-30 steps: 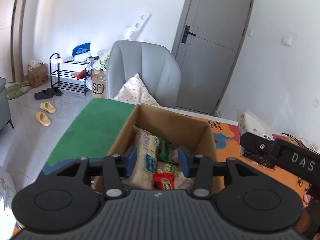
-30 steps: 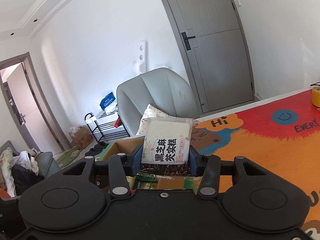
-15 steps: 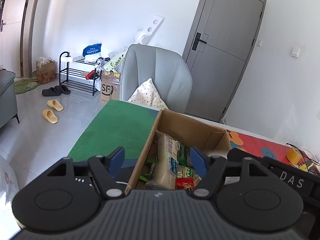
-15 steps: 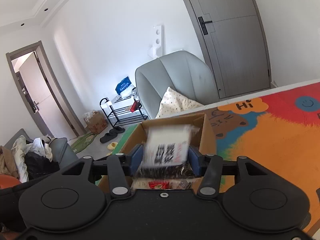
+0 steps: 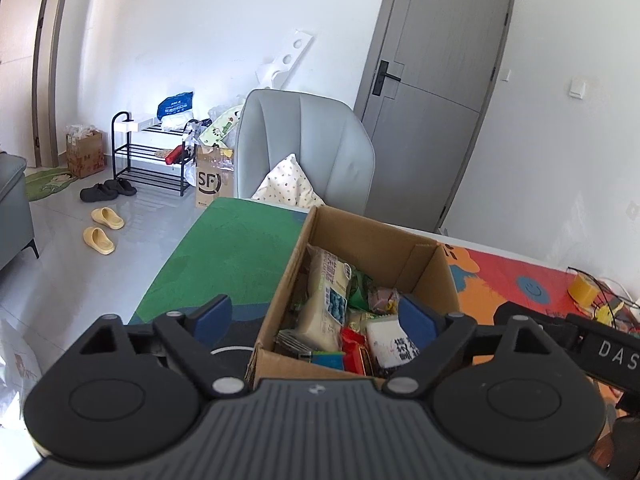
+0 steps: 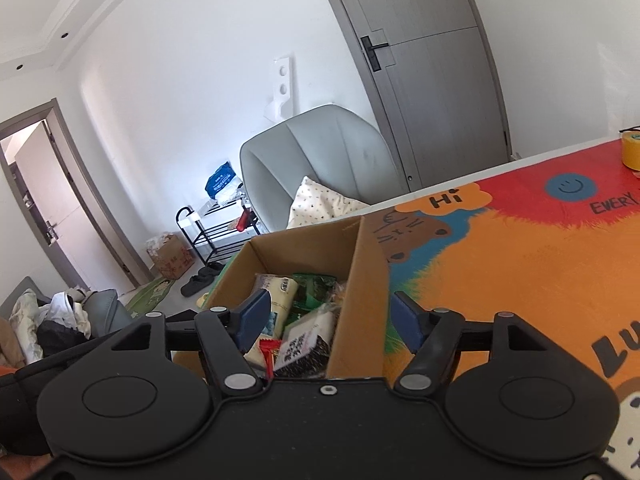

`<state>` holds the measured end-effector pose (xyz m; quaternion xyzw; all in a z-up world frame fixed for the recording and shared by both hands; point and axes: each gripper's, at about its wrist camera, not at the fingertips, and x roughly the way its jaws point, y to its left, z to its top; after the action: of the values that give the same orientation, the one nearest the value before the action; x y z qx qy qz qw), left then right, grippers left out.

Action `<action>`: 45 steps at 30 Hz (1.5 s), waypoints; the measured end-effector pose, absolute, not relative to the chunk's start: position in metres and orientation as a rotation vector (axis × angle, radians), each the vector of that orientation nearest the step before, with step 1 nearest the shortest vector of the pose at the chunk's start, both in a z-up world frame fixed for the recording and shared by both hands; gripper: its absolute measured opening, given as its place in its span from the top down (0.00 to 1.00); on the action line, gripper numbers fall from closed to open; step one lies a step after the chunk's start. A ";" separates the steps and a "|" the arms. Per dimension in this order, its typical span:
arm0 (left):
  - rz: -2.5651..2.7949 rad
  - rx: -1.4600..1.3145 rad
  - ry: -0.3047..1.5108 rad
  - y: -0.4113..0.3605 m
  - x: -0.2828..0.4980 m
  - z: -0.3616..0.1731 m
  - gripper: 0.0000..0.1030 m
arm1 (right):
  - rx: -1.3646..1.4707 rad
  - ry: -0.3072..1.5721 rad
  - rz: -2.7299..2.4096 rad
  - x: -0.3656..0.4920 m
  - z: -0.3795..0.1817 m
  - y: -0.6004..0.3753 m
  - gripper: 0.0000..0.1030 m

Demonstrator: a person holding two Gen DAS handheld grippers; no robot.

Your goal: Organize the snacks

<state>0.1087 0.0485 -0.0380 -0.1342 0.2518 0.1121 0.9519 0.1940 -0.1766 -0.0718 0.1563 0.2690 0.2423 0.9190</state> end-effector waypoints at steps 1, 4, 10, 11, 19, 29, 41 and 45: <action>0.228 -0.263 0.512 0.047 0.107 -0.038 0.10 | 0.322 0.551 0.493 0.192 -0.072 -0.179 0.32; 0.244 -0.236 0.518 0.041 0.107 -0.038 0.07 | 0.314 0.538 0.475 0.183 -0.073 -0.187 0.25; 0.245 -0.227 0.516 0.031 0.102 -0.033 0.01 | 0.304 0.519 0.440 0.172 -0.072 -0.208 0.12; 0.237 -0.223 0.520 0.030 0.101 -0.033 0.00 | 0.299 0.515 0.429 0.170 -0.071 -0.211 0.09; 0.201 -0.190 0.516 0.010 0.093 -0.021 0.00 | 0.299 0.493 0.398 0.157 -0.064 -0.235 0.00; 0.164 -0.155 0.516 -0.003 0.079 -0.006 0.00 | 0.293 0.474 0.368 0.141 -0.054 -0.252 0.00; 0.123 -0.115 0.501 -0.014 0.055 0.011 0.00 | 0.252 0.474 0.342 0.125 -0.044 -0.270 0.00; 0.116 -0.091 0.514 -0.015 0.050 0.012 0.00 | 0.236 0.479 0.315 0.119 -0.039 -0.275 0.00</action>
<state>0.0502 -0.0151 0.0118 -0.0447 0.2538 0.0573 0.9645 0.1192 -0.2748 -0.0392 0.1162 0.2359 0.1550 0.9523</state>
